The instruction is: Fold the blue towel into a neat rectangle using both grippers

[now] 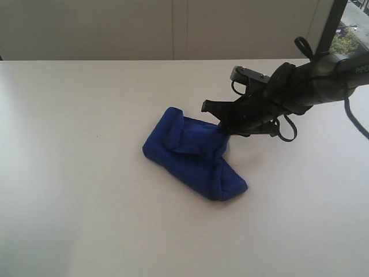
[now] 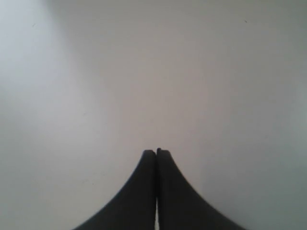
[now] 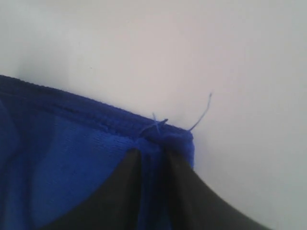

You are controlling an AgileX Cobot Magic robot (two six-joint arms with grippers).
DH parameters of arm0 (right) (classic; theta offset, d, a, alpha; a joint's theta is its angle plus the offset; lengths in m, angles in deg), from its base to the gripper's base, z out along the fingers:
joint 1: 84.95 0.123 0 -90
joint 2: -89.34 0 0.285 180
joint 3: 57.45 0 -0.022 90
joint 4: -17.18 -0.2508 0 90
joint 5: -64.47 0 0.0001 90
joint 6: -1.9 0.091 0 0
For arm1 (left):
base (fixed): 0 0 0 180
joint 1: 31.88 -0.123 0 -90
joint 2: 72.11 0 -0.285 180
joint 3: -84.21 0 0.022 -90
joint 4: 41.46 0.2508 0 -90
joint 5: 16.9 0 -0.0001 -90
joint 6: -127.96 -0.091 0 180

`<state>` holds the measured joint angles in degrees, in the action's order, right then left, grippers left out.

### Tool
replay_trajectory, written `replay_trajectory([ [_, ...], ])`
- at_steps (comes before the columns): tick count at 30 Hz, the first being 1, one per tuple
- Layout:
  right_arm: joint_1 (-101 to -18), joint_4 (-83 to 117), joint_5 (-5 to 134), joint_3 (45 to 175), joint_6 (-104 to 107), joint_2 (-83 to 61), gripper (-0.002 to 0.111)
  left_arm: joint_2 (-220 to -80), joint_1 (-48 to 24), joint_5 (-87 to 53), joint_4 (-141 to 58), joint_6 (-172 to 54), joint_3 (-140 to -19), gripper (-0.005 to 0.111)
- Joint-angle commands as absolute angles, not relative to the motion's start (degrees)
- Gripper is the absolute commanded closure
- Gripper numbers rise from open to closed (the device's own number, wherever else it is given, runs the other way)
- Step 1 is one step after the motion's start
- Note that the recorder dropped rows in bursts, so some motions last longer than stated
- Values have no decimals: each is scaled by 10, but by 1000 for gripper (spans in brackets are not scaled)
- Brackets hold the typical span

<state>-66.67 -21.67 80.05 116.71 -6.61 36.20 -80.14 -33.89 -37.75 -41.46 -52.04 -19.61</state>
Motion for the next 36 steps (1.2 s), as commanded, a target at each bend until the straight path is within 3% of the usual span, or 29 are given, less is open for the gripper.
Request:
replay_trajectory([
  [1, -665, -221, 795, 1169, -70, 360, 91, -799, -339, -376, -415, -520, -191, 107],
  [5, -665, -221, 794, 1169, -70, 360, 108, -799, -339, -376, -415, -520, -191, 107],
  [22, -665, -229, 838, 1169, -176, 258, 108, -799, -339, -376, -415, -520, -191, 107],
  [36, -665, -229, 854, 1168, -190, 264, 108, -799, -339, -376, -403, -528, -191, 107],
])
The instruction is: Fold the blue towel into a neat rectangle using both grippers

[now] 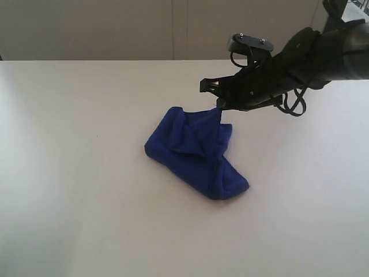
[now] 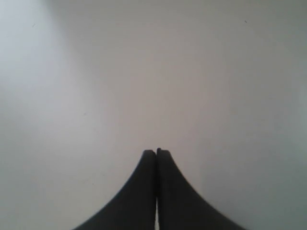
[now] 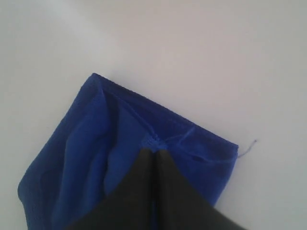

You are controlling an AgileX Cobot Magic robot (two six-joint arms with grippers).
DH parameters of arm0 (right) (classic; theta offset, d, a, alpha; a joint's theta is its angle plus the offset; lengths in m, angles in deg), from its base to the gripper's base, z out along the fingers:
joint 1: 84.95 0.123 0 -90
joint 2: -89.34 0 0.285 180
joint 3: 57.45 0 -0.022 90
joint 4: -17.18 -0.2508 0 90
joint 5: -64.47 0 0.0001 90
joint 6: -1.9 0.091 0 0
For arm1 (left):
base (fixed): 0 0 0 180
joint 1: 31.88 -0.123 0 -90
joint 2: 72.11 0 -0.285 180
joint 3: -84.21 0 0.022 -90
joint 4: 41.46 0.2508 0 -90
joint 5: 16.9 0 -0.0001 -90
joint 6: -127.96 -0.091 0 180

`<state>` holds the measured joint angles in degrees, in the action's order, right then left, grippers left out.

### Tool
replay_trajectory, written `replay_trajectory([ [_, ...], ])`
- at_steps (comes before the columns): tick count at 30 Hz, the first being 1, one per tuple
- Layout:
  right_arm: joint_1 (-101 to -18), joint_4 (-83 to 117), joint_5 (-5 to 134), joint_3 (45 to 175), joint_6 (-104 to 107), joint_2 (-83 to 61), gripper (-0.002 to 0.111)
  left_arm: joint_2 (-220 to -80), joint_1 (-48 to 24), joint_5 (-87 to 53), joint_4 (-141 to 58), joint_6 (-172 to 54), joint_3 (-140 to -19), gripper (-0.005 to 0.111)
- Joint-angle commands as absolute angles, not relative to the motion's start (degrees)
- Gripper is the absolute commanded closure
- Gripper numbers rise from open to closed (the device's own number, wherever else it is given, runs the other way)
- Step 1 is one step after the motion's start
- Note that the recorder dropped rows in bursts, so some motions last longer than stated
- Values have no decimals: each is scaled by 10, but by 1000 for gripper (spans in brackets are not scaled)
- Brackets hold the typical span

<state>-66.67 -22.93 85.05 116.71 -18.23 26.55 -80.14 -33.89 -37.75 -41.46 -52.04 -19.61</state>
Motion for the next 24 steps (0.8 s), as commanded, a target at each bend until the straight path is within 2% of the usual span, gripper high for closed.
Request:
replay_trajectory([
  [1, -665, -229, 855, 1168, -190, 264, 108, -799, -339, -375, -397, -538, -191, 107],
  [4, -665, -229, 866, 1168, -189, 264, 108, -799, -339, -340, -422, -556, -190, 107],
  [8, -665, -229, 867, 1168, -189, 264, 108, -799, -339, -144, -535, -514, -186, 107],
  [12, -665, -231, 867, 1168, -189, 264, 108, -799, -339, -33, -539, -504, -186, 107],
  [15, -665, -231, 867, 1168, -189, 264, 108, -799, -339, 28, -557, -415, -187, 107],
  [17, -665, -231, 867, 1168, -189, 264, 108, -820, -339, -100, -567, -336, -236, 107],
  [19, -665, -231, 866, 1168, -193, 264, 108, -898, -339, -262, -563, -341, -320, 107],
  [24, -665, -231, 866, 1168, -202, 264, 108, -1110, -339, -375, -627, -479, -437, 107],
])
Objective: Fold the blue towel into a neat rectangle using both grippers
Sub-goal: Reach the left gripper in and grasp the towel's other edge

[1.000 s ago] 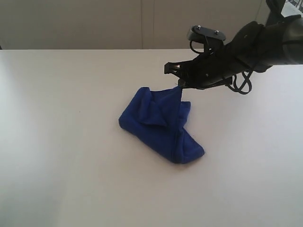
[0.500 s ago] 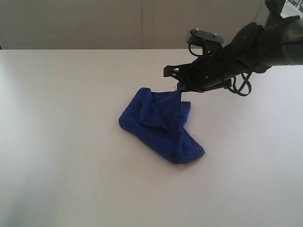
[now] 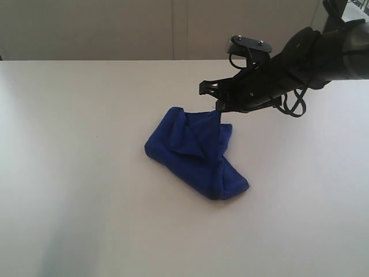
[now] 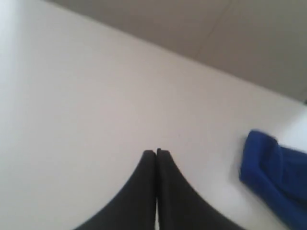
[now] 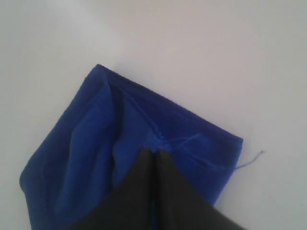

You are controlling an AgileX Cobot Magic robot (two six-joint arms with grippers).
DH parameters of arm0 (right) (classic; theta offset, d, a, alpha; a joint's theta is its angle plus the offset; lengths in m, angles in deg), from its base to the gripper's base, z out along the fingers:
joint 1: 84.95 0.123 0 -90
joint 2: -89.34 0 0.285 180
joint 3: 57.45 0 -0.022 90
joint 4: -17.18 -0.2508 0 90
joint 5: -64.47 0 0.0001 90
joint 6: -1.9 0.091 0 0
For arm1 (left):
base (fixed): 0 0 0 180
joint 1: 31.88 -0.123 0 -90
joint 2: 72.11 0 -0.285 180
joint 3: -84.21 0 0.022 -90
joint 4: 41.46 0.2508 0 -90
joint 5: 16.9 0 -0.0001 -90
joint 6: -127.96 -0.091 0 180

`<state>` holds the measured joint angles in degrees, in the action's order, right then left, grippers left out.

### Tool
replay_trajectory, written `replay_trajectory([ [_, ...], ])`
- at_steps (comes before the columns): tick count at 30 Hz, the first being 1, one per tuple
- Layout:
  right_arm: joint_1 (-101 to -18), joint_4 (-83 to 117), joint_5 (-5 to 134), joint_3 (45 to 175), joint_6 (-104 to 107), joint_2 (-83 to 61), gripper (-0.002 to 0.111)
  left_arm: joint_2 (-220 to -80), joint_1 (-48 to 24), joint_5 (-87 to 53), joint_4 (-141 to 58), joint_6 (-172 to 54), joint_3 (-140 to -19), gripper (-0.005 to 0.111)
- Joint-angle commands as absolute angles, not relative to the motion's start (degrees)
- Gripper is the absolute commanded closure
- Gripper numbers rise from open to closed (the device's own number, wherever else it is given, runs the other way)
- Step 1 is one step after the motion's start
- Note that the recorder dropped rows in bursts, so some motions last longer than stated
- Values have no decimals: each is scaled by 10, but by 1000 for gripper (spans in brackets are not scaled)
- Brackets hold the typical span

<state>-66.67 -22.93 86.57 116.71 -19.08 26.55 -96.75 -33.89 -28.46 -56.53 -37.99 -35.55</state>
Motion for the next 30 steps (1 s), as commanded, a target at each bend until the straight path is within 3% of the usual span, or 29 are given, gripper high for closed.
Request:
replay_trajectory([
  [1, -665, -231, 867, 1168, -202, 264, 108, -1162, -339, -389, -673, -528, -458, 107],
  [8, -665, -231, 868, 1168, -200, 264, 108, -1515, -300, -480, -1015, -915, -591, 107],
  [14, -665, -233, 870, 1168, -199, 264, 108, -1730, -190, -457, -1058, -970, -726, 107],
  [20, -665, -233, 870, 1168, -197, 265, 108, -1859, -125, -419, -1092, -952, -851, 106],
  [30, -665, -233, 868, 1168, -193, 265, 108, -1942, -83, -422, -1125, -948, -923, 65],
])
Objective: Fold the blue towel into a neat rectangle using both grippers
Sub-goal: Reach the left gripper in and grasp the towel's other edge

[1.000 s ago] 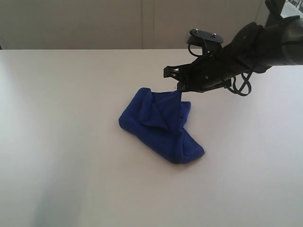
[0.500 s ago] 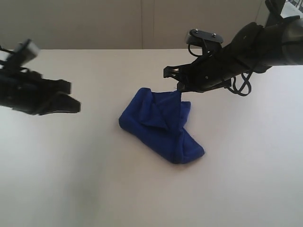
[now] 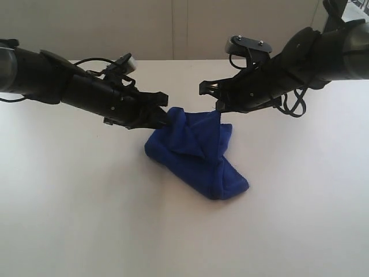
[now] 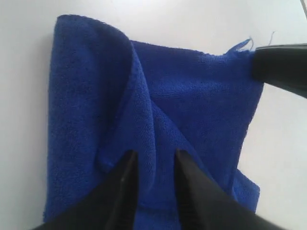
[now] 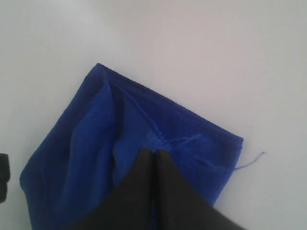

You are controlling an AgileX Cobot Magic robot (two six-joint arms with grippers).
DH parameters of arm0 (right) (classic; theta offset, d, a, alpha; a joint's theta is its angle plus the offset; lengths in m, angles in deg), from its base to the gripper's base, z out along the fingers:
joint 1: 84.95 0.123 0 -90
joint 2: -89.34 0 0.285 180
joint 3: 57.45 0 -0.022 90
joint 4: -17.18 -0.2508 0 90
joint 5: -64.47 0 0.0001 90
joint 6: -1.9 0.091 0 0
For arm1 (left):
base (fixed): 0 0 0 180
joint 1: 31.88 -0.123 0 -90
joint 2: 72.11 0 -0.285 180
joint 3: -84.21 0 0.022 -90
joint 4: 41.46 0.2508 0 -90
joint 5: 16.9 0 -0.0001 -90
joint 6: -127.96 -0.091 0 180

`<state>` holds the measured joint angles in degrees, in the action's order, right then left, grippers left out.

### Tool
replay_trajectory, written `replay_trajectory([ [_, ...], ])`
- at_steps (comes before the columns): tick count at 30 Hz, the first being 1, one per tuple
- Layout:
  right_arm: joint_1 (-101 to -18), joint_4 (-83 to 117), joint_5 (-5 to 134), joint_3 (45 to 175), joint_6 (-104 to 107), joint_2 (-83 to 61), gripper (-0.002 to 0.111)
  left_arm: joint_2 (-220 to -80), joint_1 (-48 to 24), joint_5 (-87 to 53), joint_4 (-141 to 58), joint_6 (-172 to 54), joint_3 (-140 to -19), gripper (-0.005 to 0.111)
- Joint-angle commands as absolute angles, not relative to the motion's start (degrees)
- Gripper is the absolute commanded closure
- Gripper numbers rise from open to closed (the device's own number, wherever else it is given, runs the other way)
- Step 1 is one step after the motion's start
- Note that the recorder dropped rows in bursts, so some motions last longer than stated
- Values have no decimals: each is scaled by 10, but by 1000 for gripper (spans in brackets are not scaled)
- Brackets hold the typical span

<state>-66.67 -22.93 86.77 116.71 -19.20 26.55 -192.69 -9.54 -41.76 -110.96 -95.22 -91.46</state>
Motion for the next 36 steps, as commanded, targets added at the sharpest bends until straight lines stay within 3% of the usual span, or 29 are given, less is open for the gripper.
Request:
replay_trajectory([
  [1, -665, -233, 868, 1168, -193, 265, 108, -1943, -83, -422, -1125, -942, -923, 65],
  [10, -665, -233, 869, 1168, -193, 265, 108, -1944, -85, -422, -1054, -851, -923, 65],
  [31, -665, -233, 869, 1167, -193, 265, 108, -1979, -83, -382, -1108, -852, -923, 65],
  [36, -665, -233, 870, 1167, -193, 265, 108, -1980, -83, -374, -1108, -852, -923, 75],
])
